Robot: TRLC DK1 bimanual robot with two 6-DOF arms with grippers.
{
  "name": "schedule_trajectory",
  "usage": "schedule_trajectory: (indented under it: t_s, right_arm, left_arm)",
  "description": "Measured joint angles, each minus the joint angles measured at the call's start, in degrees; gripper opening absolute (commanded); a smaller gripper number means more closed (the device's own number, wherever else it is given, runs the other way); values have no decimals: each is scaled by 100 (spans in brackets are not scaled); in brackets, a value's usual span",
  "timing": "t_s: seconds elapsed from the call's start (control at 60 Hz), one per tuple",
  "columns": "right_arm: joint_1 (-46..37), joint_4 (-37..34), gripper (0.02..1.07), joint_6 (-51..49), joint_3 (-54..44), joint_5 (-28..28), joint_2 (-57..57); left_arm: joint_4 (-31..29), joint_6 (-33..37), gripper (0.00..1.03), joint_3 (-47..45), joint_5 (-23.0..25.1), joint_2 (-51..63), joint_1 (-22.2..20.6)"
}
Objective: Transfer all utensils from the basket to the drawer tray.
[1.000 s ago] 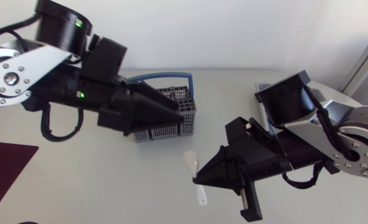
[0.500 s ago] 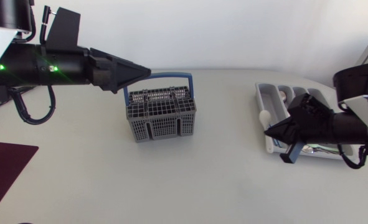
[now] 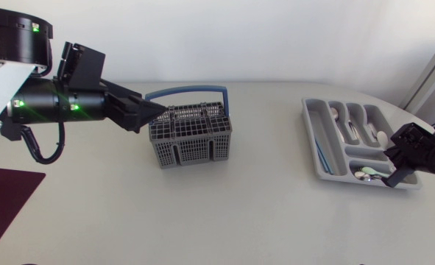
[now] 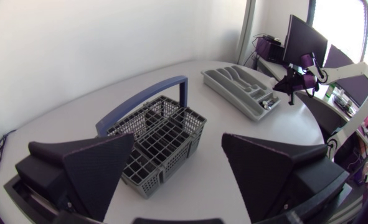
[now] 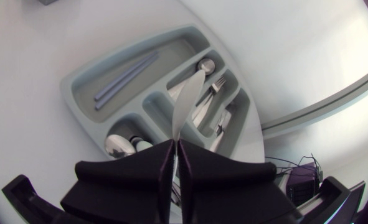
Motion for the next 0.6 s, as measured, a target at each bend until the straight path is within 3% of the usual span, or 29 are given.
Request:
schedule_trajectory:
  t_s: [0.45, 0.5, 0.6]
  right_arm:
    - [-354, 2031, 14, -629, -295, 859, 1519]
    - [-354, 2065, 23, -682, -341, 905, 1569]
    - [-348, 2094, 53, -726, -422, 960, 1567]
  left_arm:
    - [13, 372, 98, -444, -376, -59, 479]
    - [33, 426, 98, -514, -376, -63, 518]
    - [46, 448, 98, -595, -376, -63, 601]
